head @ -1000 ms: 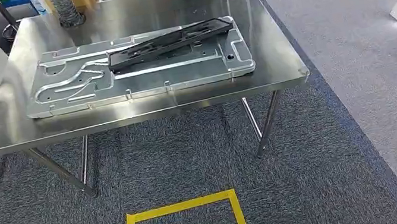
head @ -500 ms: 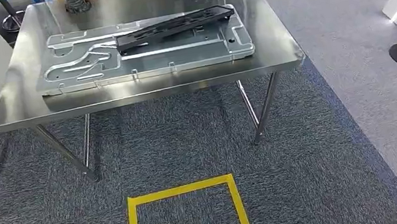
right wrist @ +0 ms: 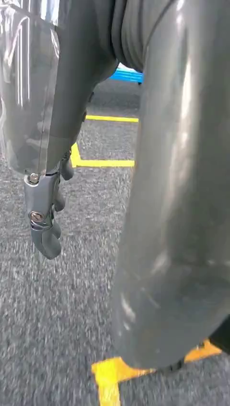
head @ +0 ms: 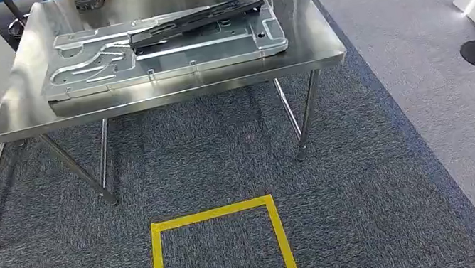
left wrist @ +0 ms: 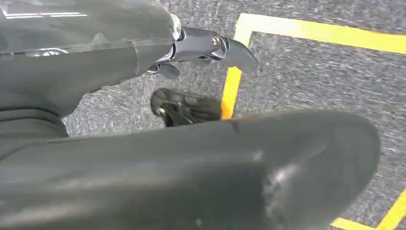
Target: Take the parts from the cabinet and place them on the table.
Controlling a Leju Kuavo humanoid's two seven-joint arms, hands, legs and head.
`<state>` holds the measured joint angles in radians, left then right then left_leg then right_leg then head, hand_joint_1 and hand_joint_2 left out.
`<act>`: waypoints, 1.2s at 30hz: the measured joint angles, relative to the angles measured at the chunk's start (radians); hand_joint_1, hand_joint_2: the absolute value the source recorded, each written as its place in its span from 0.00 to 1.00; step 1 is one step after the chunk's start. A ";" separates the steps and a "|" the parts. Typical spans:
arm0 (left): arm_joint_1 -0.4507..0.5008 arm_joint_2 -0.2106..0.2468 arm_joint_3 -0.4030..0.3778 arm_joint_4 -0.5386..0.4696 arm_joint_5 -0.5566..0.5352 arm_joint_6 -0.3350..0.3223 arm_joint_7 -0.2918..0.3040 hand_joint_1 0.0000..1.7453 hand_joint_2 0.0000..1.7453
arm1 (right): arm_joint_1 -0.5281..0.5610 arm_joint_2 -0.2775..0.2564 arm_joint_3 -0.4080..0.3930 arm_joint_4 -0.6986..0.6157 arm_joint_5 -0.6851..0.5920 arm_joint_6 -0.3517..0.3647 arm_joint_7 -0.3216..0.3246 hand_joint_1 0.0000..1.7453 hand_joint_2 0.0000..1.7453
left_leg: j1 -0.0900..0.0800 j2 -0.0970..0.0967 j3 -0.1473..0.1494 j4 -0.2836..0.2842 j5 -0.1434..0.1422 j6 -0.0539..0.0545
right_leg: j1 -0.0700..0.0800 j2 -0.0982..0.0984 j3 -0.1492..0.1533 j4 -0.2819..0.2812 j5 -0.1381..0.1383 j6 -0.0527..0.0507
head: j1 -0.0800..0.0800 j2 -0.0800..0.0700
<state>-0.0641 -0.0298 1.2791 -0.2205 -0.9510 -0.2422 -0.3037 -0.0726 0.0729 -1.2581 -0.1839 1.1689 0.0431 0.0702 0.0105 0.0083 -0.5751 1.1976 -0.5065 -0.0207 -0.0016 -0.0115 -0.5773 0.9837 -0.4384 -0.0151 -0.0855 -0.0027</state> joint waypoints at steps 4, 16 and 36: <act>-0.010 -0.005 0.000 0.000 -0.001 -0.002 -0.008 0.00 0.00 | -0.003 -0.001 0.002 0.002 0.003 0.008 -0.002 0.00 0.00 | -0.008 -0.006 0.129 -0.217 -0.042 0.021 | 0.002 -0.002 -0.034 0.028 0.025 0.022 | 0.000 0.000; -0.013 -0.010 0.000 0.000 -0.014 -0.003 -0.011 0.00 0.00 | -0.006 0.006 0.003 0.006 0.001 0.027 -0.024 0.00 0.00 | -0.017 0.004 -0.044 -0.204 0.099 0.061 | -0.006 0.007 0.052 0.165 -0.068 0.034 | 0.000 0.000; -0.013 -0.019 -0.001 0.001 -0.015 0.020 -0.006 0.00 0.00 | -0.005 -0.006 0.000 0.008 -0.024 -0.003 -0.064 0.00 0.00 | -0.006 -0.003 0.115 -0.218 -0.027 0.031 | 0.002 -0.001 0.005 0.012 0.000 0.029 | 0.000 0.000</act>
<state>-0.0775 -0.0492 1.2783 -0.2197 -0.9663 -0.2220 -0.3101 -0.0776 0.0664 -1.2585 -0.1759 1.1452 0.0400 0.0057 0.0047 0.0051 -0.4600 0.9796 -0.5336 0.0101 0.0006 -0.0121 -0.5726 0.9960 -0.4381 0.0142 -0.0855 -0.0027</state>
